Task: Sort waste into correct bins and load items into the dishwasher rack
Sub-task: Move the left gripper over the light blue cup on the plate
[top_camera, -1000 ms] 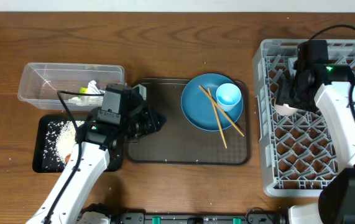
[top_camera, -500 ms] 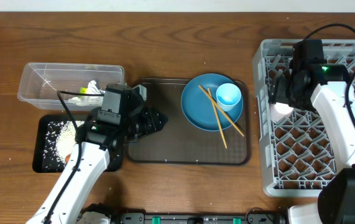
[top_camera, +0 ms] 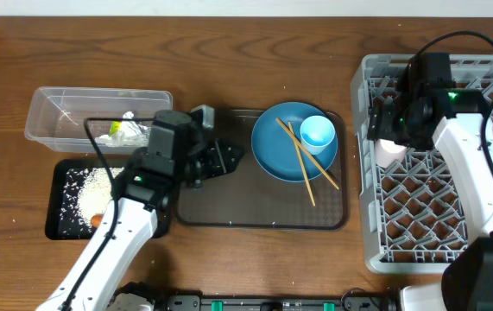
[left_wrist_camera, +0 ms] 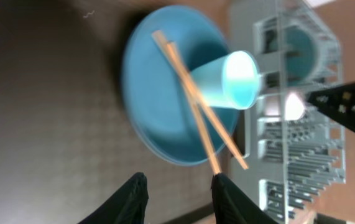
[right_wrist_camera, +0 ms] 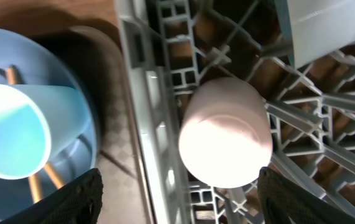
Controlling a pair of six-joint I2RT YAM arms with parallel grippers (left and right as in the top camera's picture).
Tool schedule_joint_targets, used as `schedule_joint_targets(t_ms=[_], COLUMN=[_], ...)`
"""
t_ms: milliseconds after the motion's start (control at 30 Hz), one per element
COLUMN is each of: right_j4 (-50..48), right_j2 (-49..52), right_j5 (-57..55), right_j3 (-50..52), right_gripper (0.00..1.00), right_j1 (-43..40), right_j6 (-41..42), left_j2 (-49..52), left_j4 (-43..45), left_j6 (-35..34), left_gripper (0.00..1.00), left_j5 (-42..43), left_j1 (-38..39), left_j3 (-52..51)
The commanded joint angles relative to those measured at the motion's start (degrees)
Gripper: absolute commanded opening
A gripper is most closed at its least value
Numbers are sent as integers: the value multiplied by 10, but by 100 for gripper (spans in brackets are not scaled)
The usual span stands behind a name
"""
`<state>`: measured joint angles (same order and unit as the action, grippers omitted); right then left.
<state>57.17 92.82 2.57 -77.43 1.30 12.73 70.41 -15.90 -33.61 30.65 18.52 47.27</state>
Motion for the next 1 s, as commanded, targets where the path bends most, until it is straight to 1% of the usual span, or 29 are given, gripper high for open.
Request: schedule_joint_targets(t_ms=[0,100,200,300,367,433,467,500,567,633,700,767,967], right_j4=[-7,-13,-19,-21,-17,-14,-14,-15,-14,-14,-14,-13,-12], right_j2=[-38,-52,-57,-57,-57,-57,-57,-57,-57,-57,-57,-57,-57], right_j5=[37,63,69,69,69,69,69,69,69,69,69,69,69], right_j3=[-17,-17,-17,-17,-17,-17,-17,-17,-17,-16,-16,-16,-16], right_gripper=[80,82,82,82,82,82,82,82,82,82,82,82,82], right_j1=[1,2,2,3,2,1,1,1,1,2,2,2,2], right_j6=[-13,-19,-30,-30,-33,-34,-34,-34,-34,-34,-34,-34,-34], left_j2=[-3,-2,7,32,57,85,99,113,146,181,213,241,303], left_j4=[18,28,67,102,130,164,179,191,225,261,303,335,389], left_j6=[-12,-12,-12,-12,-12,-11,-11,-11,-12,-12,-15,-16,-16], left_gripper=[38,40,49,50,59,76,87,93,95,94,84,78,77], left_j5=[-46,-112,-156,-236,-262,-262,-262,-262,-262,-260,-253,-251,-252], left_j1=[33,69,105,138,157,170,175,177,180,183,186,190,208], left_j3=[39,52,53,53,53,53,53,53,53,53,53,53,53])
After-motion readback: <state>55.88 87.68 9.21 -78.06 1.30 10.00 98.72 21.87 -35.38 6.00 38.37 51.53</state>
